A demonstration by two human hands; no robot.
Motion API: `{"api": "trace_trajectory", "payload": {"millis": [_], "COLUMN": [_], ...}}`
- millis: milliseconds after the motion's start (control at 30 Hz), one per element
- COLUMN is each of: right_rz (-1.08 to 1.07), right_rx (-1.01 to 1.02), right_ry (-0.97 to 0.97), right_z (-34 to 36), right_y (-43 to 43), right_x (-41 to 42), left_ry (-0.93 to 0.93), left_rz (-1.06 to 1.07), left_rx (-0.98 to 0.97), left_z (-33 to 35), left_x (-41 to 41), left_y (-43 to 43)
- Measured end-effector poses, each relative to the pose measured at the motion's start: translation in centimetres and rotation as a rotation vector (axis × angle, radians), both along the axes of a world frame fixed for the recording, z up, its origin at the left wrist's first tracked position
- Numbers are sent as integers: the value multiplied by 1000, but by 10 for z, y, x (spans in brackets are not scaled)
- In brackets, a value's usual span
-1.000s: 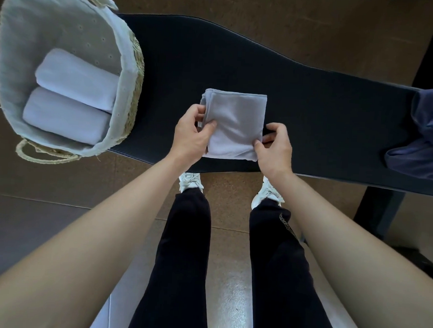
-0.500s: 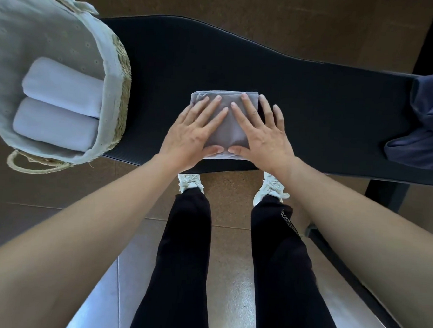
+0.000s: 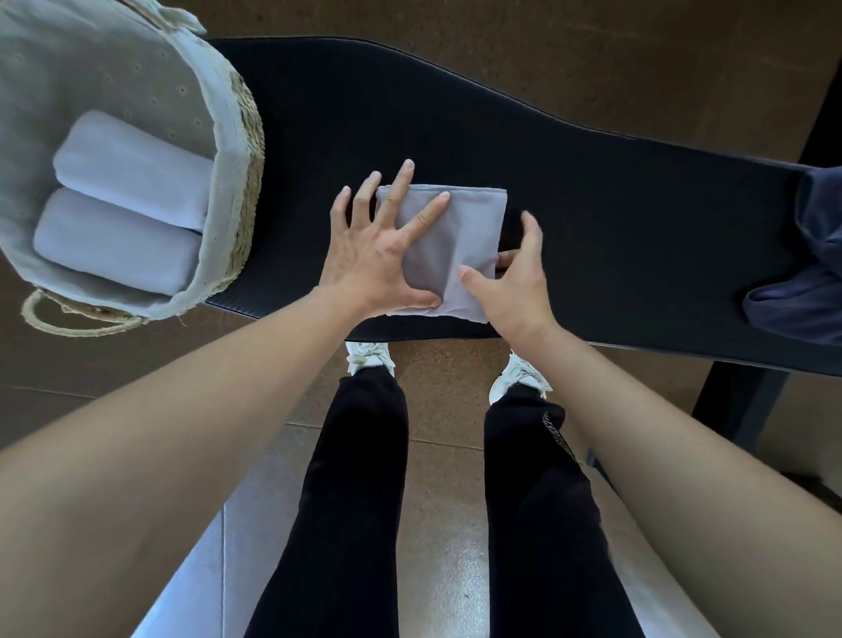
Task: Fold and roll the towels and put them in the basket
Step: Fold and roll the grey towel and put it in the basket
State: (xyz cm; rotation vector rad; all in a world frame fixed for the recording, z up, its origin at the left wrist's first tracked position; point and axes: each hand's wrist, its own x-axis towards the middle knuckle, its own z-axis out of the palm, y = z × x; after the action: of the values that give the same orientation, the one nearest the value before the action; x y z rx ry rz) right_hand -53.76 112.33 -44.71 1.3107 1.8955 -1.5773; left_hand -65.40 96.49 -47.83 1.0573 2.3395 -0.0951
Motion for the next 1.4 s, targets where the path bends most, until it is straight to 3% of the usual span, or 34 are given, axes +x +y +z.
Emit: {"api": "trace_trajectory", "payload": {"millis": [67, 300, 533, 700, 867, 933, 1033, 1133, 1267, 1400], "right_rz": [-42, 293, 308, 267, 580, 672, 754, 719, 615, 525], "right_rx": [-39, -52, -41, -82, 185, 356, 530, 503, 376, 287], "right_ry": [-10, 105, 147, 175, 156, 135, 117, 96, 110, 104], "right_z": [4, 16, 14, 10, 1, -2, -7, -10, -12, -12], "right_y": [-2, -29, -41, -48, -58, -61, -65, -67, -70, -69], "right_x": [-4, -14, -21, -28, -28, -30, -34, -36, -33, -32], "left_ry": [4, 7, -353, -439, -275, -276, -283, -273, -345, -392], "left_rz": [36, 205, 458, 589, 496, 482, 673, 709, 527, 510], "left_rx": [5, 38, 410, 551, 301, 293, 367, 450, 301, 208], "left_z": [1, 4, -1, -5, 6, 9, 14, 17, 14, 14], "left_x": [2, 3, 0, 8, 7, 2, -8, -22, -36, -41], "left_y": [0, 2, -12, -38, -55, -61, -63, -54, -30, -16]}}
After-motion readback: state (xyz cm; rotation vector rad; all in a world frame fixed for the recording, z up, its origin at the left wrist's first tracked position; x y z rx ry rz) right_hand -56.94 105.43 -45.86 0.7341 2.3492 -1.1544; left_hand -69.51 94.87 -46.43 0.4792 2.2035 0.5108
